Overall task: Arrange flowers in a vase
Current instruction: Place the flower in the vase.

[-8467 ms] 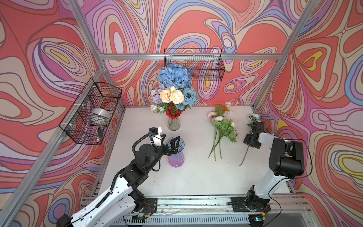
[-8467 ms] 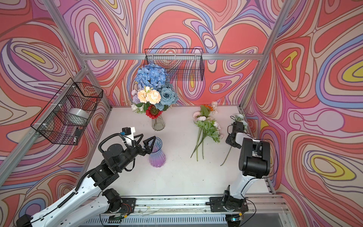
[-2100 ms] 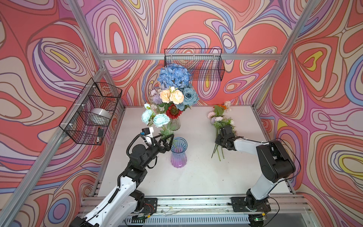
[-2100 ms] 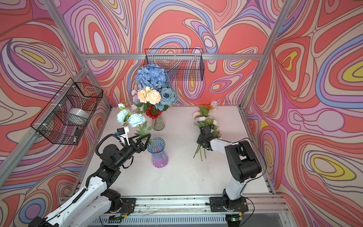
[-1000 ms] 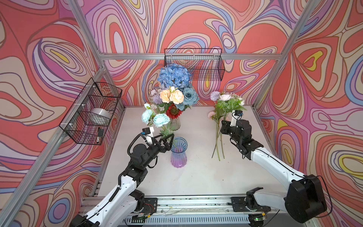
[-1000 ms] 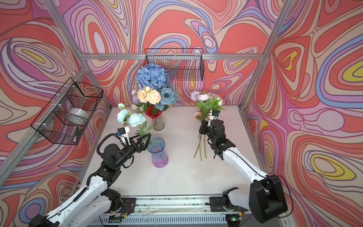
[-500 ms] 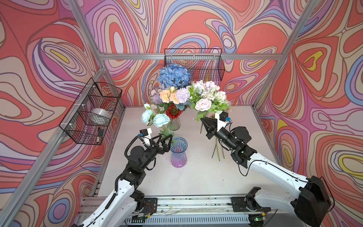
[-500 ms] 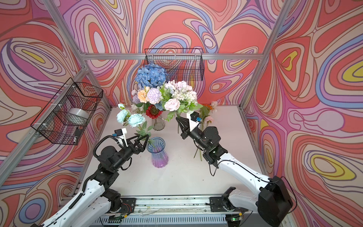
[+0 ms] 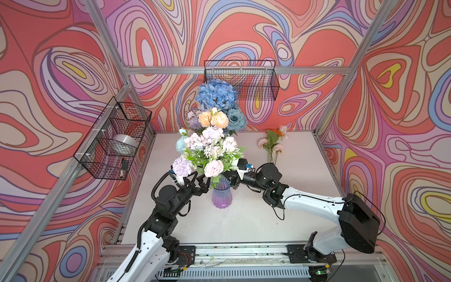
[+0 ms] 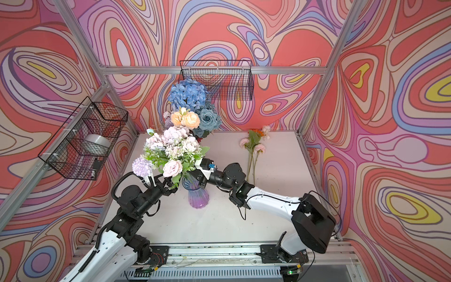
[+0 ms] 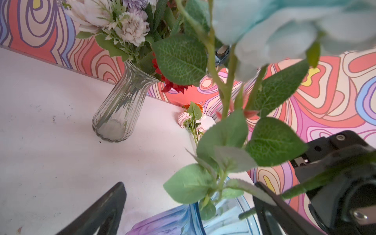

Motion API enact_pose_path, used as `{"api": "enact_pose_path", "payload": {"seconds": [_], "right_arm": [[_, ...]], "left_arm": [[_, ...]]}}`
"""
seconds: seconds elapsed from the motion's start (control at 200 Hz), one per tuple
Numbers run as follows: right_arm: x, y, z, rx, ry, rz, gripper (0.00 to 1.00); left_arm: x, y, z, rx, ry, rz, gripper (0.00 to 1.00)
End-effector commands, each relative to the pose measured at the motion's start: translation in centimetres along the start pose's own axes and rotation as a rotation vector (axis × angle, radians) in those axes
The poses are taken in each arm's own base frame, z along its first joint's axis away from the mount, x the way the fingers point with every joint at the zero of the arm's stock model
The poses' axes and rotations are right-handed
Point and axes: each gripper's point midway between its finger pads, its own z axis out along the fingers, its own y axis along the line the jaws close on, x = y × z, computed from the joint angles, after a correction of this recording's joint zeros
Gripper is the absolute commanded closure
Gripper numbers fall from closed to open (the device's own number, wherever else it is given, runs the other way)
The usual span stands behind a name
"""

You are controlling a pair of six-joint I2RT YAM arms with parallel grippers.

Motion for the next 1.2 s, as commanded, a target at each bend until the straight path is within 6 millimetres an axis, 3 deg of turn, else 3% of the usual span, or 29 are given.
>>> {"api": "enact_pose_path", "payload": {"seconds": [0.0, 0.26, 0.496, 0.771, 0.947, 1.052, 1.197], "right_arm": [[-0.8, 0.8, 0.6, -0.025, -0.037, -0.015, 1.00], [2.6, 1.1, 0.1, 0.027, 0.040, 0.070, 1.00], [6.2, 0.5, -0.5, 0.083, 0.175, 0.088, 1.00], [7.3, 0.8, -1.4, 0.073, 0.337, 0.107, 1.00], [7.6, 1.2, -1.8, 0.052, 0.386, 0.118, 1.00], [7.5, 1.3, -2.1, 0.049, 0.404, 0.114, 0.86], [7.4, 1.3, -2.4, 0.053, 0.414, 0.104, 0.76]], "left_arm": [[0.7, -0.5, -0.5, 0.003, 0.065, 0.032, 0.00], [2.0, -0.3, -1.8, 0.001, 0.112, 0.051, 0.00], [1.5, -2.0, -2.4, 0.088, 0.058, 0.033, 0.00], [0.7, -5.6, -1.0, 0.236, 0.047, 0.024, 0.00], [0.2, -6.4, 0.0, 0.266, 0.021, 0.022, 0.00], [-0.5, -6.2, 0.3, 0.247, -0.016, 0.032, 0.00], [-1.7, -6.0, 0.4, 0.223, -0.072, 0.057, 0.00]]}}
